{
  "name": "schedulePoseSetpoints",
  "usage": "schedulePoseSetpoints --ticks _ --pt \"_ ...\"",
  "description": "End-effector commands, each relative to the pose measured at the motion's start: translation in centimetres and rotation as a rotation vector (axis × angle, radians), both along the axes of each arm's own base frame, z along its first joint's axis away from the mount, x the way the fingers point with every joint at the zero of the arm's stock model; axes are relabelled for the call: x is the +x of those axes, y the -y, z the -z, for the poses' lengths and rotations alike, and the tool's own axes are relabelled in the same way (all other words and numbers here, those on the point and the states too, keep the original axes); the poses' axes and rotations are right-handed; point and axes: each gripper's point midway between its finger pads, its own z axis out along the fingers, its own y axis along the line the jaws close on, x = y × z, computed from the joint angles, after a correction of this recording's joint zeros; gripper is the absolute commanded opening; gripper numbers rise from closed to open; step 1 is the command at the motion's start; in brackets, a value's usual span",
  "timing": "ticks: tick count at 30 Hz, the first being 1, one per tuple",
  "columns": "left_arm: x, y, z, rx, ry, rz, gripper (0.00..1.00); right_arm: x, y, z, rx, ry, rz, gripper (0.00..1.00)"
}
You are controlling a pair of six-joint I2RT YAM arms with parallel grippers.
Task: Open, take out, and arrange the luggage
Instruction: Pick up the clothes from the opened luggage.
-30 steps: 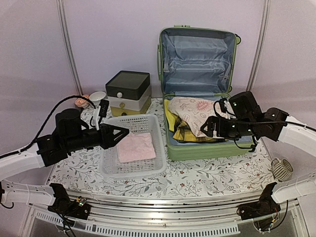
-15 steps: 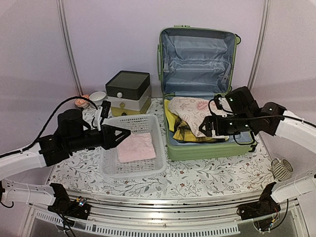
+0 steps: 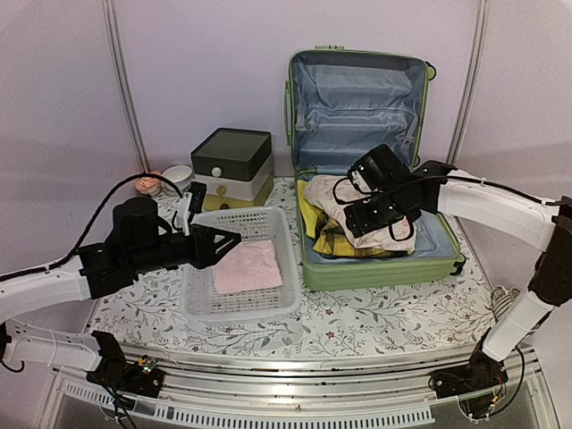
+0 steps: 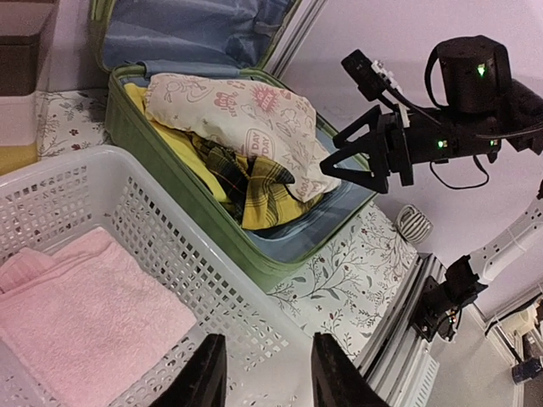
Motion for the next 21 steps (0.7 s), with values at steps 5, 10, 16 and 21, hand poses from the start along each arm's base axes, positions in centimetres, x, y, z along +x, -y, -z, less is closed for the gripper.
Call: schedulePoseSetpoints --ticks 5,10,16,21 --pt "1.3 0.1 -0.9 -0.008 0.045 -0.035 0.36 2.6 0.1 1.0 -0.169 0.040 -0.018 0.72" --pt "1.6 0.1 -1.1 -0.012 0.057 -0.043 0.37 2.5 0.3 2.5 -0.202 0.012 -0.027 0.73" --pt "1.7 0.3 -1.2 -0.017 0.058 -0.043 0.37 2.3 0.7 4.2 -0.238 -0.008 -0.032 0.73" --pt "1.8 0.4 -1.4 -0.027 0.055 -0.044 0.37 2.3 0.7 5.0 -0.243 -0.012 -0.035 0.73"
